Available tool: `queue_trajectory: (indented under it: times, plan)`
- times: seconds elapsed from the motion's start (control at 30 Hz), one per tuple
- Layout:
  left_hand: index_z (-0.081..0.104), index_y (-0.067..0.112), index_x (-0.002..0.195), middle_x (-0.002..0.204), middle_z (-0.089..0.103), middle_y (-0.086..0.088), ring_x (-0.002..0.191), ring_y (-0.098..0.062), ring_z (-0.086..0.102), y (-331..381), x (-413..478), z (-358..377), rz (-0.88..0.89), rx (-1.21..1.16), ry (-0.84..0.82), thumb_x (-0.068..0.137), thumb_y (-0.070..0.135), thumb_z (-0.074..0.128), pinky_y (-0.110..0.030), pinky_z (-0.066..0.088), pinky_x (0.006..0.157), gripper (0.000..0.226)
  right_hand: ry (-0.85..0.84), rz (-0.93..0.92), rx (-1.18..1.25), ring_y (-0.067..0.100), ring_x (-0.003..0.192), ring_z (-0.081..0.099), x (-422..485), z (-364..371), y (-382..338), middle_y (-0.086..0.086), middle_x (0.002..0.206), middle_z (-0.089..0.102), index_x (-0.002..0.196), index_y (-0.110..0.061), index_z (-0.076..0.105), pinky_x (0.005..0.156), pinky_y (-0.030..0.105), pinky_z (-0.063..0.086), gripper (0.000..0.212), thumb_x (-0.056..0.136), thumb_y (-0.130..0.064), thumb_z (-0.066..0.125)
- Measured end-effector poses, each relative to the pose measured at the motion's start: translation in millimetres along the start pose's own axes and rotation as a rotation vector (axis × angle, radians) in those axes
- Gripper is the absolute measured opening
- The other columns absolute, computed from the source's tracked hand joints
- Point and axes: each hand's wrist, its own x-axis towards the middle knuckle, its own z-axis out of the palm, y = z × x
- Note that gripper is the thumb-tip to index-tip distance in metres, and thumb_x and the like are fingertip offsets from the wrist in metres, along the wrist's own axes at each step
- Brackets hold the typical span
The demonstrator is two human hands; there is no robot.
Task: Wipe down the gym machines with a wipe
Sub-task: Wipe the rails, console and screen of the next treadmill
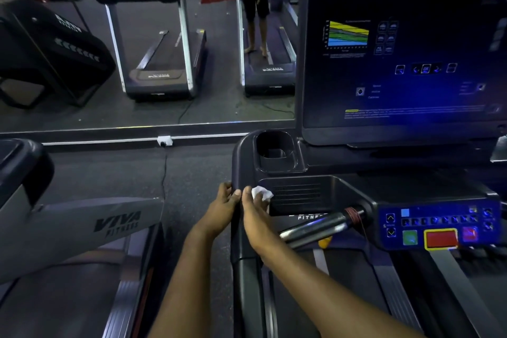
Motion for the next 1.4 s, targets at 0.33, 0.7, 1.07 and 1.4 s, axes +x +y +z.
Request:
queue_trajectory:
  times: [0.33,0.7,1.07,1.4]
  plan:
    - [0.036,0.024,0.127,0.127,0.056,-0.002,0.112,-0.021,0.057,-6.1,-0.6,14.1,0.024,0.000,0.099,0.110,0.032,0.034,-0.033,0.043,0.092,0.019,0.532,0.310,0.034,0.041,0.149,-0.026,64.6,-44.9,-20.1,0.025,0.159,-0.033,0.156,-0.003,-0.020,0.121,0.056,-0.009,0.096,0.101,-0.062,0.031]
    - [0.034,0.027,0.124,0.123,0.055,-0.002,0.104,-0.016,0.058,-4.2,-3.6,16.1,0.035,0.008,0.116,0.111,0.033,0.032,-0.030,0.043,0.086,0.015,0.562,0.322,0.194,0.042,0.149,-0.027,70.9,-38.0,-9.6,0.028,0.158,-0.033,0.155,-0.001,-0.022,0.122,0.054,-0.012,0.092,0.103,-0.059,0.028]
    - [0.034,0.027,0.128,0.121,0.055,0.001,0.109,-0.021,0.057,-6.3,-3.0,18.3,0.048,0.024,0.135,0.111,0.034,0.030,-0.033,0.042,0.091,0.019,0.680,0.180,0.083,0.035,0.152,-0.023,77.4,-54.0,-4.9,0.021,0.162,-0.029,0.156,-0.005,-0.018,0.123,0.050,-0.010,0.086,0.104,-0.053,0.031]
    - [0.035,0.026,0.128,0.125,0.055,-0.001,0.113,-0.021,0.056,-8.4,-0.8,17.2,0.037,0.019,0.130,0.111,0.031,0.032,-0.032,0.040,0.094,0.018,0.403,0.188,0.115,0.038,0.150,-0.027,61.0,-14.4,1.0,0.026,0.159,-0.030,0.156,-0.006,-0.018,0.121,0.053,-0.012,0.086,0.104,-0.058,0.027]
